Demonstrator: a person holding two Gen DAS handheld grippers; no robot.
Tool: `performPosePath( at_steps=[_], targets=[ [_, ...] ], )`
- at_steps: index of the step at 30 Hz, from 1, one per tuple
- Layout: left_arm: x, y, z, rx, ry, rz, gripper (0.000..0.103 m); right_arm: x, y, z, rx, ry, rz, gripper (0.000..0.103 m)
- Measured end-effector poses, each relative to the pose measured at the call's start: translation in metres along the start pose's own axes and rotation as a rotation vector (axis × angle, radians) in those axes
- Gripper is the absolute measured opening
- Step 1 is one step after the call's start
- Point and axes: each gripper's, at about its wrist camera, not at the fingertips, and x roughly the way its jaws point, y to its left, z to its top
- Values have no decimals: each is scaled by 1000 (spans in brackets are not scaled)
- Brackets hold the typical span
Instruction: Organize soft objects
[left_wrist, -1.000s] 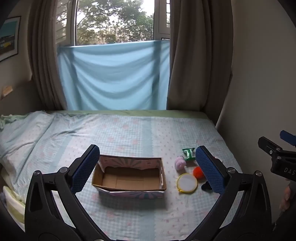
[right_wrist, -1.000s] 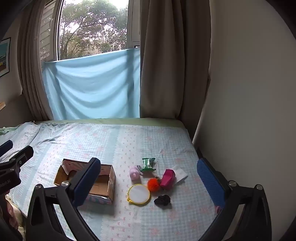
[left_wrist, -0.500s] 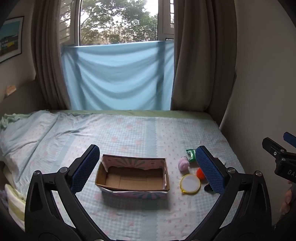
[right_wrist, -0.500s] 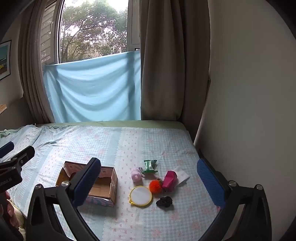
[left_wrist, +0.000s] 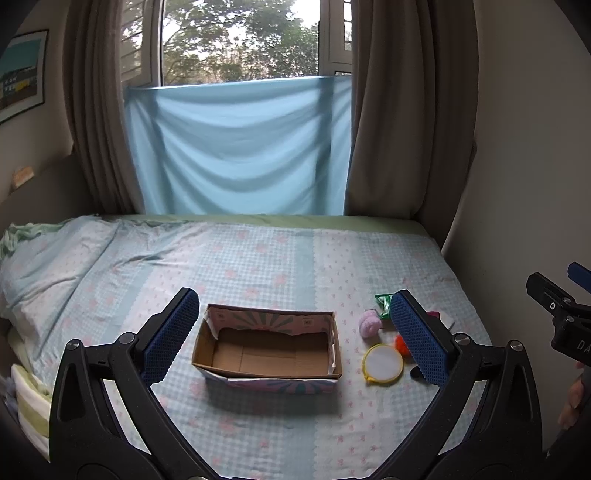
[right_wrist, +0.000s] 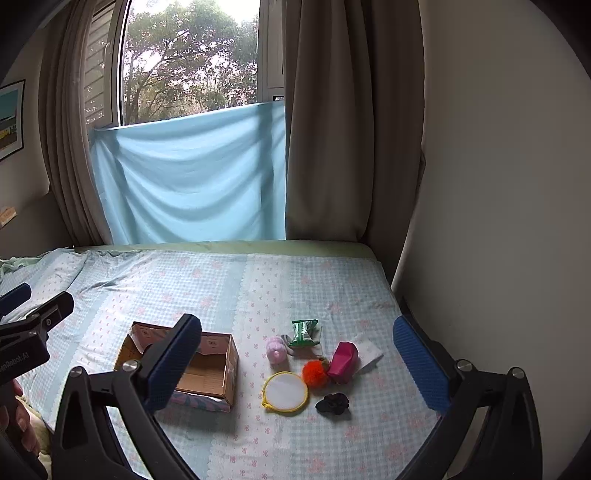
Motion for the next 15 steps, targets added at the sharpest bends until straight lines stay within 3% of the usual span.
performPosePath(
  at_steps=[15],
  targets=[
    [7, 1, 1, 15, 8, -3, 102, 4, 0, 1, -4, -1, -9, 103]
  ],
)
